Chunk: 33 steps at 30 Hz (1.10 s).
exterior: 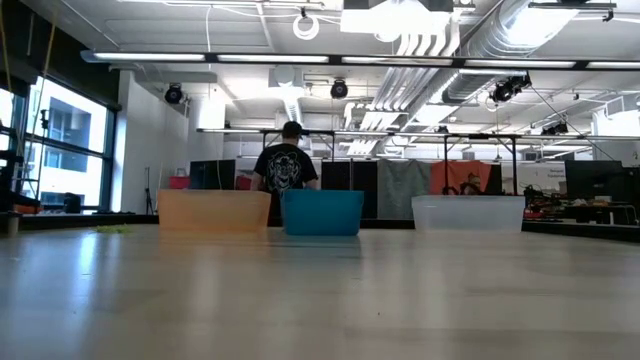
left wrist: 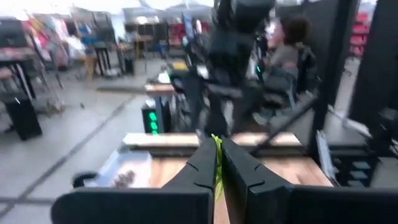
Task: Sort Halloween decoration
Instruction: Put the green spider toy into the orange bin
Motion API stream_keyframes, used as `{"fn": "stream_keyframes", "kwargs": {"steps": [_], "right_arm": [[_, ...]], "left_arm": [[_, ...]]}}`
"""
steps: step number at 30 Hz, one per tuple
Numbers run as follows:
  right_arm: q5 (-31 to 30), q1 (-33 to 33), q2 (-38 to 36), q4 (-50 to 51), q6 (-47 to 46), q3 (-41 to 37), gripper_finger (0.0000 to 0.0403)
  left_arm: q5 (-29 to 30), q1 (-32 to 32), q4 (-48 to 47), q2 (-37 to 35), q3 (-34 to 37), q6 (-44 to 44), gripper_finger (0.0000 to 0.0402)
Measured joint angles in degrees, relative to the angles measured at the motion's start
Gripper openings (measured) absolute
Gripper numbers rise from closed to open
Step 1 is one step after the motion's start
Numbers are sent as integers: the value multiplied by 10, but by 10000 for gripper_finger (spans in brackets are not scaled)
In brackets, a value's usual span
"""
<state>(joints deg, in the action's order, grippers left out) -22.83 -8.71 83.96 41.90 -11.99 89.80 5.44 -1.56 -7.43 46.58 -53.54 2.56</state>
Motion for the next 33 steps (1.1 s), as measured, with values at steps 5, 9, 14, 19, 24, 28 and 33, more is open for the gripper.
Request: {"fn": "stream_keyframes", "kwargs": {"steps": [5, 9, 14, 19, 24, 28, 33], "right_arm": [[1, 28, 0, -13, 11, 0, 255], [1, 60, 0, -13, 48, 0, 255], [0, 96, 0, -10, 55, 0, 255], [17, 123, 0, -7, 45, 0, 255], [34, 138, 0, -6, 45, 0, 255], [41, 144, 0, -5, 45, 0, 255], [42, 144, 0, -4, 45, 0, 255]], "left_arm": [[-66, 146, -4, 39, -18, 1, 0], [-62, 283, -114, 113, -46, 10, 0], [-61, 403, -199, 223, -49, -48, 0], [-63, 455, -269, 334, -49, -91, 0], [-63, 467, -273, 419, -49, -126, 0], [-61, 464, -269, 454, -49, -144, 0], [-35, 462, -269, 490, -49, -159, 0]]}}
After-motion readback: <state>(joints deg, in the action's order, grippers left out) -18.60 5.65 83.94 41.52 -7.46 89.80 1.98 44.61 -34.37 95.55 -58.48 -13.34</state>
